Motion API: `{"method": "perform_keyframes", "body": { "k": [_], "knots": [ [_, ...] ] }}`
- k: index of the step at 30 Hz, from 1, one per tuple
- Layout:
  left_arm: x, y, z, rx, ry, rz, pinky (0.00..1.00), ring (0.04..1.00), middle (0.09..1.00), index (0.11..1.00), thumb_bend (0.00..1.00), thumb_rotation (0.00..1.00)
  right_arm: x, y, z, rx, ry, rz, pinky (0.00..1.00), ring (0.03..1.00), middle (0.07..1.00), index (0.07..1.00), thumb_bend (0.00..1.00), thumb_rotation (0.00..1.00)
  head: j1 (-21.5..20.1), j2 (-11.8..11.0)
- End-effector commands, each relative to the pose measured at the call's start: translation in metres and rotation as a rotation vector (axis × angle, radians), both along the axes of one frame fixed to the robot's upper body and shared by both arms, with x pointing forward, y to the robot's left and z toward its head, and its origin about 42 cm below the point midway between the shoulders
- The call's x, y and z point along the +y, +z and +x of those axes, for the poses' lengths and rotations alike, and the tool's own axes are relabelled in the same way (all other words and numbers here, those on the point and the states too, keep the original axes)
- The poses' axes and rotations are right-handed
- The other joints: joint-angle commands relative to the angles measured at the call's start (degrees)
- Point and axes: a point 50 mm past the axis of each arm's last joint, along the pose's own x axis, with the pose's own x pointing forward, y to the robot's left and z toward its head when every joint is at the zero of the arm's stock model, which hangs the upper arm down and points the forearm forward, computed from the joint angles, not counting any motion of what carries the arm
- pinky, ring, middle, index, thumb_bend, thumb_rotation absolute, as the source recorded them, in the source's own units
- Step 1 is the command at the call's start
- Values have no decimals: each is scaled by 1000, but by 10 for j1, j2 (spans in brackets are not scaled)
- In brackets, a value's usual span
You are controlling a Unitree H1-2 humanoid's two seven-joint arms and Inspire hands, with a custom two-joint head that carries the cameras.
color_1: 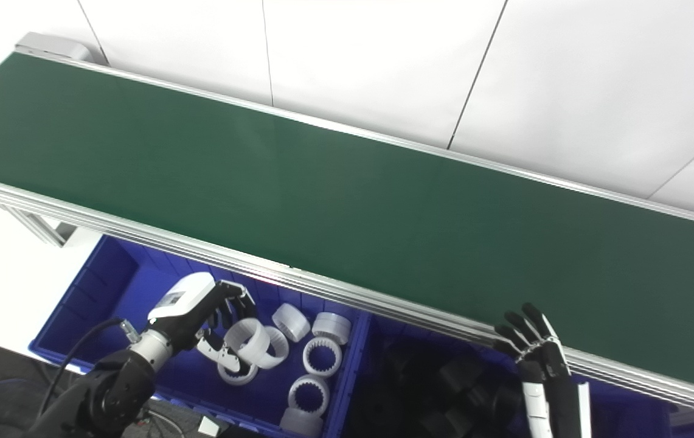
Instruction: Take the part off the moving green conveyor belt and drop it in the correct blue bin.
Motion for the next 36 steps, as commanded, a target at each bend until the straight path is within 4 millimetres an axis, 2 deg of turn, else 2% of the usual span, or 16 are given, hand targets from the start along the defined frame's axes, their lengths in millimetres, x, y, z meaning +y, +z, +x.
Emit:
{"method": "perform_keyframes", "body": {
  "k": [1,6,14,17,18,19,20,21,23,26,29,31,34,36],
  "knots": [
    [4,7,7,-72,-23,10,364,431,492,514,478,0,-1,7,4,-39,5,-5,679,757,803,870,697,780,-1,-1],
    [7,2,4,-61,-32,30,363,433,494,515,477,0,1,8,5,-37,6,8,681,759,807,870,707,775,-1,-2],
    [11,5,2,-66,-26,55,363,433,500,514,477,0,2,8,3,-39,9,2,687,764,812,873,706,784,-3,-5],
    [7,16,0,-72,8,82,345,448,541,526,473,0,2,7,3,-40,8,3,687,762,810,870,702,785,-3,-7],
    [6,18,0,-70,16,87,366,480,626,510,464,0,2,7,3,-41,8,3,689,763,810,869,701,784,-3,-7],
    [5,20,0,-71,27,99,373,491,655,504,461,0,2,7,3,-42,8,1,690,763,810,869,701,784,-4,-8],
    [5,21,0,-72,34,107,478,609,730,625,664,0,1,6,3,-43,8,-1,688,762,809,870,704,785,-4,-8],
    [5,22,0,-74,42,108,566,707,798,725,812,0,1,6,4,-44,8,-5,686,762,809,871,707,787,-4,-10],
    [5,25,1,-82,46,117,654,828,901,843,907,0,1,5,4,-43,7,-10,682,760,808,872,716,793,-5,-11],
    [6,27,2,-87,41,135,728,915,968,910,945,0,2,6,3,-40,5,-8,684,761,808,871,714,789,-5,-12],
    [5,30,3,-80,42,138,787,976,997,963,956,0,3,6,3,-38,6,-1,686,763,809,871,714,783,-4,-13],
    [4,34,4,-67,39,143,813,989,1000,990,921,0,3,6,4,-40,8,0,688,764,811,873,710,784,-4,-14],
    [3,41,5,-44,35,148,811,985,1000,996,899,5,3,5,3,-40,8,1,687,762,811,877,710,781,-6,-17],
    [3,47,6,-22,25,151,828,982,1000,980,847,27,4,4,3,-40,7,2,683,760,811,877,715,784,-7,-19]
  ]
}}
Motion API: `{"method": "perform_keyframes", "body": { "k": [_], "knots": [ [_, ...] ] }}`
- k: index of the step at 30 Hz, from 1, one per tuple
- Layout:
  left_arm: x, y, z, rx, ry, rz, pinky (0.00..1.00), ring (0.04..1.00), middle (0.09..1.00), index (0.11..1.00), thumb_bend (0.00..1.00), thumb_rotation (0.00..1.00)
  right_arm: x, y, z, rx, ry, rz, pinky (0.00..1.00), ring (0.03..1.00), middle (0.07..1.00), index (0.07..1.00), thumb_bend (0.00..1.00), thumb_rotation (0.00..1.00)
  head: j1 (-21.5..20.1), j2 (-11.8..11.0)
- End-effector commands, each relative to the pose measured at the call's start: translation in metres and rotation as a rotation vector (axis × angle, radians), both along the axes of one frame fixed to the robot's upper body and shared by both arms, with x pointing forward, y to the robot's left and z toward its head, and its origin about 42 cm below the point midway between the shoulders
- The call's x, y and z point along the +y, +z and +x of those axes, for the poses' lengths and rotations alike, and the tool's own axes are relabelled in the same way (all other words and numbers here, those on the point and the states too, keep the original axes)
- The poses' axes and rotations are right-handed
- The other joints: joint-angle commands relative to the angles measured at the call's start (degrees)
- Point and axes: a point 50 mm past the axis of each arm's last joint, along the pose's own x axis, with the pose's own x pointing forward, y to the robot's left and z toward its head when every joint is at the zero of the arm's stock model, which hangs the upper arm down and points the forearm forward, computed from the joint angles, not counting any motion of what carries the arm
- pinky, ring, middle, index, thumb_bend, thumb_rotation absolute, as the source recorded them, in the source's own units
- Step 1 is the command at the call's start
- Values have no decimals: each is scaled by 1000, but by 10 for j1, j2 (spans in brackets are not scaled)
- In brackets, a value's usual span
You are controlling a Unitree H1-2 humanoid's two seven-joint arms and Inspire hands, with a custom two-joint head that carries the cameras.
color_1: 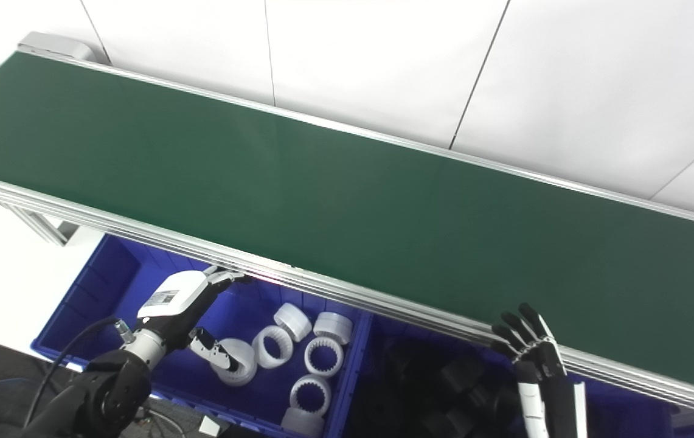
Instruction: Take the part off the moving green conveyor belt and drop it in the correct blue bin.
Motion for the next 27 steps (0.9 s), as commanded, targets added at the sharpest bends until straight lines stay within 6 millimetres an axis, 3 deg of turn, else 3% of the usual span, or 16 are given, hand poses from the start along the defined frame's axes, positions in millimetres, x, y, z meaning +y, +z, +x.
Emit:
{"method": "perform_keyframes", "body": {
  "k": [1,6,9,13,14,18,19,20,24,26,27],
  "knots": [
    [4,18,5,-25,-15,24,820,966,987,962,828,13,1,6,3,-48,3,3,682,761,811,877,716,780,1,-1],
    [2,42,4,8,-34,25,795,893,928,887,744,0,2,6,2,-46,1,1,683,761,811,876,717,780,-4,-5],
    [-2,71,2,-15,-50,-34,803,869,901,852,686,0,3,4,2,-46,-3,-4,683,763,809,874,712,780,-7,-10],
    [-8,111,-4,-107,-97,-238,569,689,762,733,658,17,4,2,3,-48,-4,-8,682,762,805,871,709,777,-12,-16],
    [-10,121,-6,-132,-120,-290,557,679,754,726,656,24,4,1,3,-50,-5,-9,681,761,805,871,709,777,-15,-19],
    [-19,144,-7,-188,-176,-446,470,577,658,643,615,199,7,0,4,-52,-6,-9,673,756,800,867,715,775,-22,-27],
    [-22,149,-8,-200,-186,-475,448,545,624,617,648,377,7,-1,4,-52,-6,-9,677,757,800,867,712,776,-22,-27],
    [-25,152,-8,-215,-196,-504,437,527,602,600,657,462,8,-1,4,-54,-4,-9,678,757,799,868,709,777,-25,-32],
    [-34,150,-2,-255,-211,-635,416,502,583,581,667,509,9,-4,4,-57,0,-11,678,755,798,870,696,777,-35,-42],
    [-38,141,0,-256,-207,-725,442,524,604,604,711,518,11,-5,3,-56,-2,-7,676,754,794,865,698,769,-42,-46],
    [-40,137,1,-255,-208,-761,495,589,660,665,744,543,12,-5,3,-56,-2,-5,677,754,793,863,694,763,-42,-46]
  ]
}}
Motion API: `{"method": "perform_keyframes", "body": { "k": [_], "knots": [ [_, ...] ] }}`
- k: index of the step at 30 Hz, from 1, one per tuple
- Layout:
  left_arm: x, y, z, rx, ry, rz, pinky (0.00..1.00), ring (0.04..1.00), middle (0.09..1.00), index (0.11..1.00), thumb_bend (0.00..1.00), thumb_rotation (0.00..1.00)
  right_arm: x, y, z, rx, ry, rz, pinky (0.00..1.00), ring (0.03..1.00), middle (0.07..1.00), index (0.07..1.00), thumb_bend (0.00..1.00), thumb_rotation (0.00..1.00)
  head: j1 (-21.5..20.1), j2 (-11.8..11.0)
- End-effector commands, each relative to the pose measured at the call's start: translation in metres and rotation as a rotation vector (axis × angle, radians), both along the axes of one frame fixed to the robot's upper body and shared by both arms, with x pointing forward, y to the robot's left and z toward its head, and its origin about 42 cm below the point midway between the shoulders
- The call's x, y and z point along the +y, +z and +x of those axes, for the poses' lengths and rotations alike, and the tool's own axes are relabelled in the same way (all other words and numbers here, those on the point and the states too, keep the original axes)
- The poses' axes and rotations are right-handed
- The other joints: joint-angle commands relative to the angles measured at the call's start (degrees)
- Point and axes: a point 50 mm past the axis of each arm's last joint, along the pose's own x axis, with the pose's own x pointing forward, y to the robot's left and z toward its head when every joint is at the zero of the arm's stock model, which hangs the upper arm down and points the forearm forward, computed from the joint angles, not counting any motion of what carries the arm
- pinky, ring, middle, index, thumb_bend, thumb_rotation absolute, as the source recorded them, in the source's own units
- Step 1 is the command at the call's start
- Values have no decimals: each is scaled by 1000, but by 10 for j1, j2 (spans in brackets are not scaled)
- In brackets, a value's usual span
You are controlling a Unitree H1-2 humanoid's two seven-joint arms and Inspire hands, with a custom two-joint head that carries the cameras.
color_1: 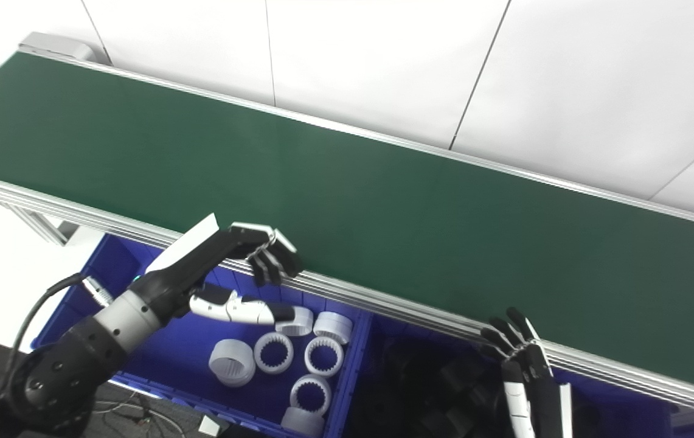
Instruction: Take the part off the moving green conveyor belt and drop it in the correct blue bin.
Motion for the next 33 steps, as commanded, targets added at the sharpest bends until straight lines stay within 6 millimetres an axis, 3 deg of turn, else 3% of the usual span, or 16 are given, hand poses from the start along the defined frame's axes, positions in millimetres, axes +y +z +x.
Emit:
{"method": "perform_keyframes", "body": {
  "k": [1,2,4,8,12,20,23,29,33],
  "knots": [
    [-6,-2,1,-48,-13,-103,513,612,679,686,756,552,3,9,3,-86,2,-1,677,755,793,863,693,761,-9,-3],
    [-9,-6,2,-41,-14,-131,563,676,739,759,813,588,4,9,2,-86,3,-1,674,755,794,862,692,758,-9,-3],
    [-13,-15,4,-37,-10,-180,592,724,785,811,873,628,7,9,2,-84,5,-2,671,756,796,863,696,756,-24,-8],
    [-29,-38,9,13,-11,-284,673,808,857,868,961,682,11,8,1,-81,13,-5,677,764,804,866,695,753,-48,-13],
    [-35,-61,14,46,2,-352,724,830,865,878,1000,686,16,9,1,-86,25,-8,676,757,795,866,683,743,-70,-17],
    [-27,-93,16,86,78,-442,688,767,801,772,981,666,30,14,-2,-96,33,-63,665,747,788,866,690,760,-115,-25],
    [-20,-104,11,108,107,-480,673,751,789,766,898,688,34,16,-3,-104,35,-65,667,746,792,868,682,747,-129,-25],
    [-6,-105,4,125,136,-557,657,759,801,782,807,665,41,20,-4,-117,49,-65,675,757,800,870,697,762,-140,-26],
    [-5,-105,1,112,133,-534,649,757,794,774,816,663,46,23,-1,-129,69,-61,680,763,802,868,699,765,-145,-26]
  ]
}}
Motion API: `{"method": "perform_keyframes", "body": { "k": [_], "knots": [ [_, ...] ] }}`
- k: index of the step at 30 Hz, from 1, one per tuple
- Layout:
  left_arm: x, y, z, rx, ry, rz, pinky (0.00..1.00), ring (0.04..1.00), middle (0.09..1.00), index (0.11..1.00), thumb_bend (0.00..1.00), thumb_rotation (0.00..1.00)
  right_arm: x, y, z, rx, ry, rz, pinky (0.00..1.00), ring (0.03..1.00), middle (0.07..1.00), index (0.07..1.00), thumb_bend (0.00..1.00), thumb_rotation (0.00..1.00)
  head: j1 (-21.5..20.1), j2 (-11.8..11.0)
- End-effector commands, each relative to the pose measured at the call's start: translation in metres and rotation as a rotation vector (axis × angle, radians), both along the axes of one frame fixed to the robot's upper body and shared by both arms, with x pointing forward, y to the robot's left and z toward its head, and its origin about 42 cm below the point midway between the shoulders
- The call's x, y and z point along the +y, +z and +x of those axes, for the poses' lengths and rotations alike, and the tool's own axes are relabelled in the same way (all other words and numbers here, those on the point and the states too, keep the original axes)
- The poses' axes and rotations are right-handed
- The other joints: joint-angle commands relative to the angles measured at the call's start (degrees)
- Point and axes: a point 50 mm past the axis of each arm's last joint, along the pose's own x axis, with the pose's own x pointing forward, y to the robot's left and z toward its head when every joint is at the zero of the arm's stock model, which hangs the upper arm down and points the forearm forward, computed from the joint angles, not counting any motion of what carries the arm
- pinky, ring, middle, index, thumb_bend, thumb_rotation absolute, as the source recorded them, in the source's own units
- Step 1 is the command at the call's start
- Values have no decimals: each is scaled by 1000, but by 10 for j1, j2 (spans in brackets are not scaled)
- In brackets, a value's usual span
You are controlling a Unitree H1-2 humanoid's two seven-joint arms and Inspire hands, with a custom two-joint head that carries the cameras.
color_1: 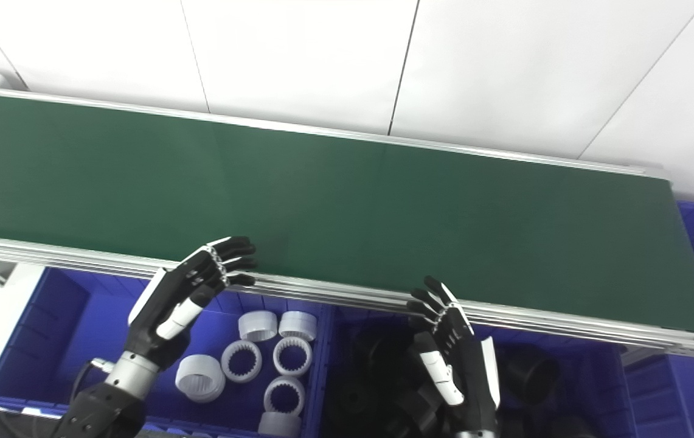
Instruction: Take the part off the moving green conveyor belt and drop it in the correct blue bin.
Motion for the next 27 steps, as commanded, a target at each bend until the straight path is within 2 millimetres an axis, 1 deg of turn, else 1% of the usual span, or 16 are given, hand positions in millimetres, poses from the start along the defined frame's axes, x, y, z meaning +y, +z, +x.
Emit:
{"method": "perform_keyframes", "body": {
  "k": [1,8,13,16,20,27],
  "knots": [
    [-2,11,1,-73,-11,-1,649,756,791,770,821,658,3,12,4,-84,9,1,680,764,803,869,696,766,0,0],
    [2,5,-1,-55,4,7,684,767,787,754,786,619,9,12,8,-88,32,-12,681,765,806,872,695,761,-12,-3],
    [0,5,0,-60,-18,55,714,775,781,751,818,621,11,11,7,-83,29,-18,685,769,810,876,670,751,-19,-4],
    [-1,4,2,-67,-39,110,699,769,786,770,881,650,11,10,6,-82,29,-19,682,769,812,878,660,758,-22,-5],
    [-2,4,2,-72,-45,145,686,763,793,790,890,662,13,9,5,-78,28,-11,680,768,807,877,658,759,-22,-8],
    [-1,6,2,-75,-55,182,678,759,791,787,893,669,15,8,3,-74,25,-3,681,765,804,877,661,763,-25,-10]
  ]
}}
